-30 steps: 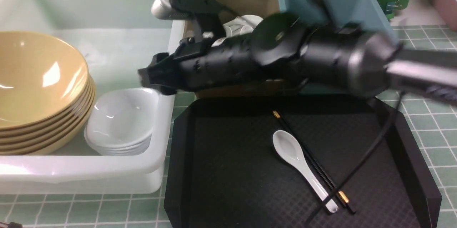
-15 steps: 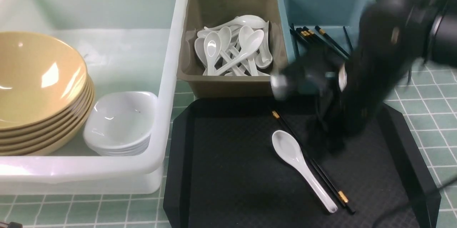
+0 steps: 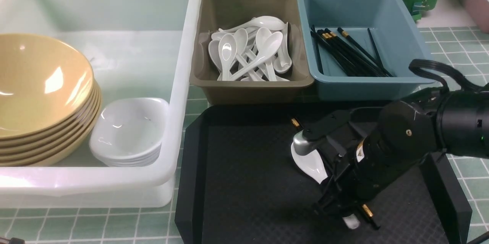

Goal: On blue table put chopsticks spoon bowls plates into blue grey white boxes.
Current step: 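Reach down and grasp the white spoon resting in the bowl with the right gripper, then place the white spoon into the bin of spoons with the right gripper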

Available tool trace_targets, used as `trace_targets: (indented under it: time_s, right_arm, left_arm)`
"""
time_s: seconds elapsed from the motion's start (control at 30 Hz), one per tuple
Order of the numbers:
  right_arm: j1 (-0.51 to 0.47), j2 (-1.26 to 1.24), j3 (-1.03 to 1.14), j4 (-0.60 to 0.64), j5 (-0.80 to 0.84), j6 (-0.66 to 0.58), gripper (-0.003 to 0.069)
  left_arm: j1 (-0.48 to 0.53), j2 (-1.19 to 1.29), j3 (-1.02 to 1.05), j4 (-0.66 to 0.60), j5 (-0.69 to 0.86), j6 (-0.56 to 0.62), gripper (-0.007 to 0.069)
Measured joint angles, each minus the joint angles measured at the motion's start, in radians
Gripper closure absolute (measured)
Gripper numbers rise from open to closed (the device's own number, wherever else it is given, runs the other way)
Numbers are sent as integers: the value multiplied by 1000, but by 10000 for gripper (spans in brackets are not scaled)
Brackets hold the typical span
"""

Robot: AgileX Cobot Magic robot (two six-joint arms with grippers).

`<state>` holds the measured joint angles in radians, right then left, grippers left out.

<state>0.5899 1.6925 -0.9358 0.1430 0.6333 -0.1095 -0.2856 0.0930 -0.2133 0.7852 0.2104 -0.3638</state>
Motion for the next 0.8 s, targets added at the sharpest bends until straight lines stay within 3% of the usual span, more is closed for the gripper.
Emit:
trace_targets:
  time_s: [0.17,0.3,0.63,0.8]
  right_arm:
    - [29,30,0,7,-18,-27,484]
    - [30,48,-9,6,-16,-29,554]
    - [31,6,-193,23,140,-107,555]
    - [31,-33,-376,-9,-65,-141,555]
  left_arm:
    - [0,0,0,0,0,0,620]
    - [0,0,0,0,-4,0,620]
    - [0,0,0,1,-11,0,620]
    - [0,0,0,7,-11,0,620]
